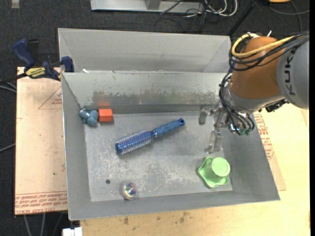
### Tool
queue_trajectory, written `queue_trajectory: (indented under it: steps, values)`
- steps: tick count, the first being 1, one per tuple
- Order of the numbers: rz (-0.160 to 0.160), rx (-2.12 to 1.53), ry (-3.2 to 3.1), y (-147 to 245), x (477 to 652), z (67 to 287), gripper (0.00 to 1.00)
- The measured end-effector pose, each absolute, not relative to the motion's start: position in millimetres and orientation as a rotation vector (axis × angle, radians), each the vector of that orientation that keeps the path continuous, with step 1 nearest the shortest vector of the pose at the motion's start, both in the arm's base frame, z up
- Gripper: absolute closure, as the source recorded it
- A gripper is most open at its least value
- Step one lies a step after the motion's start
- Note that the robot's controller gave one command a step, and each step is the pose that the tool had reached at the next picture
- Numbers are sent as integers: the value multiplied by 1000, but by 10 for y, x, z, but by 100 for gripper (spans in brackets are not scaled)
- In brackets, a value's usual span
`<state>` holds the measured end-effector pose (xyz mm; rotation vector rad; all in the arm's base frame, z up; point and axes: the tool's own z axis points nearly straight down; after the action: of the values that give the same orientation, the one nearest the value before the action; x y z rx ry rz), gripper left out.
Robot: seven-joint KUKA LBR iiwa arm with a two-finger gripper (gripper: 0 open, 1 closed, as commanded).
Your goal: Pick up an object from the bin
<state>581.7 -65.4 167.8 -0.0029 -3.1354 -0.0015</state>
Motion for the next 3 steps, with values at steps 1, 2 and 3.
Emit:
queue_trajectory:
  steps: [1,2,3]
  values:
    - [-8,177,-3139,506,6270,1199,0]
    - [-2,303,-3131,498,6319,1213,0]
    - [-1,525,-3100,478,6292,1221,0]
